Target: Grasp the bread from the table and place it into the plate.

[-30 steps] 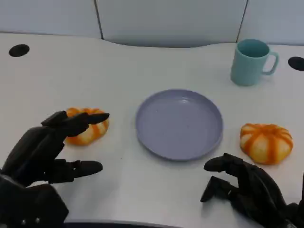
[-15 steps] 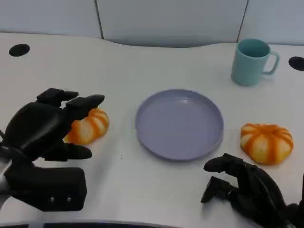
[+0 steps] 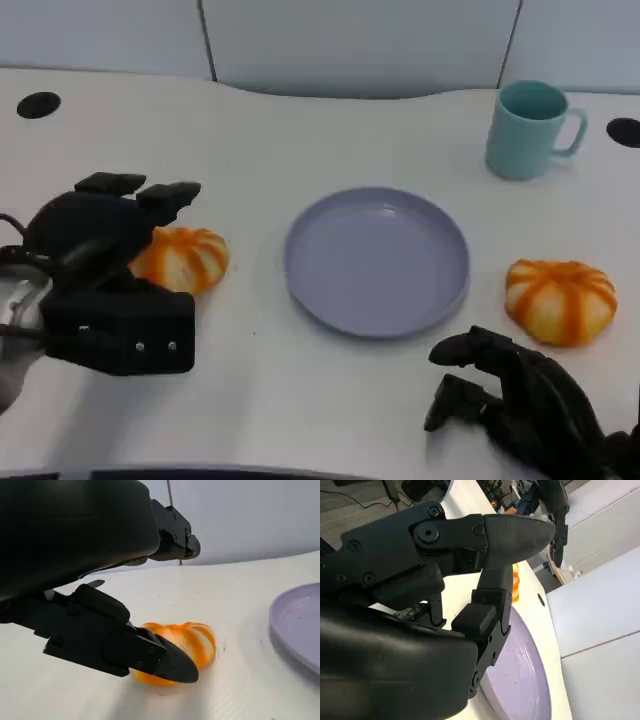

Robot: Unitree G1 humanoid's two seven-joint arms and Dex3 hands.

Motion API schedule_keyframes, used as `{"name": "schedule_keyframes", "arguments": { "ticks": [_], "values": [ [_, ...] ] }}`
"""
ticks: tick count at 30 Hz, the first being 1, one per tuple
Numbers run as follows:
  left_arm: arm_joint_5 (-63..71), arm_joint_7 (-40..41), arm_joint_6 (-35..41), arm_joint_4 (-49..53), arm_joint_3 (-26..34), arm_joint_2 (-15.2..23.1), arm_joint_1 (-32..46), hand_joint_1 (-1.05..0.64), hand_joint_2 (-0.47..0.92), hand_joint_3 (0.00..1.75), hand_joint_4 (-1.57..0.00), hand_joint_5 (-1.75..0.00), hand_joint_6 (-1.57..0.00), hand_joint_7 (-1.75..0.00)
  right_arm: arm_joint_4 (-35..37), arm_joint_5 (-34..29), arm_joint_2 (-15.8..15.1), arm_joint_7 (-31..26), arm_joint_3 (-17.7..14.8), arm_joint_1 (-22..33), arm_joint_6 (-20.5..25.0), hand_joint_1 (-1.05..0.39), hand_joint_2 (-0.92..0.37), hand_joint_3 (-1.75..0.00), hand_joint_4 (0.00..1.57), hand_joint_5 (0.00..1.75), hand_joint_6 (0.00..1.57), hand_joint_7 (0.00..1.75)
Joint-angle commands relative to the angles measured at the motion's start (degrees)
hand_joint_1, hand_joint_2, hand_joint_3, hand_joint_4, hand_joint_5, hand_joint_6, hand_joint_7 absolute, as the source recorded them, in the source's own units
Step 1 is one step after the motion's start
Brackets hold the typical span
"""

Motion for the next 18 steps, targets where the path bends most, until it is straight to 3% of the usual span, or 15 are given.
{"name": "schedule_keyframes", "arguments": {
  "ticks": [1, 6, 18],
  "values": [
    [-1.56, -0.79, 1.51, 6.05, -1.82, -0.79, -4.05, -0.81, 0.89, 0.0, 0.0, -0.11, -0.14, -0.01, -0.31, -0.11, -0.73, -0.18, -0.12, 1.32, 0.54, -0.53, -0.92, -0.42, 0.68, 1.39, 0.77, 0.88],
    [-3.22, -1.39, 3.21, 13.2, -3.58, -3.21, -8.22, -0.74, 0.85, 0.0, 0.0, -0.03, -0.13, 0.0, -0.93, 0.03, -0.77, 0.08, -0.11, 1.74, 0.67, -0.53, -0.92, -0.44, 0.68, 1.39, 0.77, 0.88],
    [-2.76, 0.08, 5.44, 30.65, -9.86, -7.57, -18.22, -0.7, 0.83, 0.0, -0.02, -0.04, -0.13, -0.01, -3.13, -0.12, -0.63, -0.53, 0.17, 3.13, 1.64, -0.51, -0.92, -0.45, 0.68, 1.37, 0.76, 0.88]
  ]
}}
